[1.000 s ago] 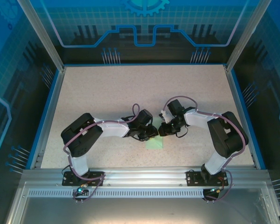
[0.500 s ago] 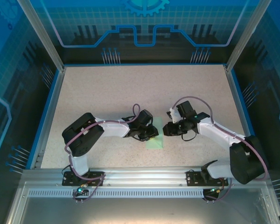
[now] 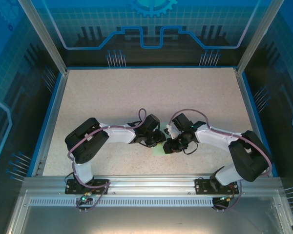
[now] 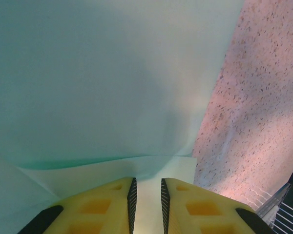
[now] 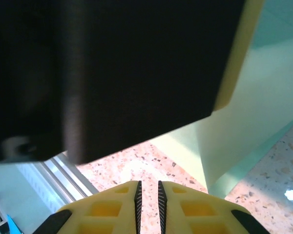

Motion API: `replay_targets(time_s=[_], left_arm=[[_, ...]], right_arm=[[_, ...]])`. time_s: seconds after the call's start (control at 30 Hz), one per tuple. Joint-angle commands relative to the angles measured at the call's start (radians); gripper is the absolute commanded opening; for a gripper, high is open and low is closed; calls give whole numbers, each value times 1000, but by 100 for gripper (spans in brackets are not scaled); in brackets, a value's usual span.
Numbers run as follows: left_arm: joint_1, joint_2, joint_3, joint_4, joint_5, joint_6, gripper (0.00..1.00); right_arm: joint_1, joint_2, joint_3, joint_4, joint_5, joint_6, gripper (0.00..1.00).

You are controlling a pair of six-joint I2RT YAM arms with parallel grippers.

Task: Fold a paper plane with a square sheet of paper (pick it up from the middle)
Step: Fold the triangle a second time at the center of the table.

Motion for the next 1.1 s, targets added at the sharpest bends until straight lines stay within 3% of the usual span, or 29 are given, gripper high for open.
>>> replay_targets(time_s=[0.0,0.2,0.57,1.07], left_arm=[[-9,-5,-10,13,-24,-6,25],[-8,-8,-11,10,-22,-6,25],[-8,-18,-12,20,-23,-1,26],[-8,-92,-91,143,-28,-7,42]], right_arm=[[11,20,-7,13,38,20,20],[-5,42,-1,1,102,23,19],[-47,63,-17,8,100,19,19],[-48,84,-24,25,102,32,20]])
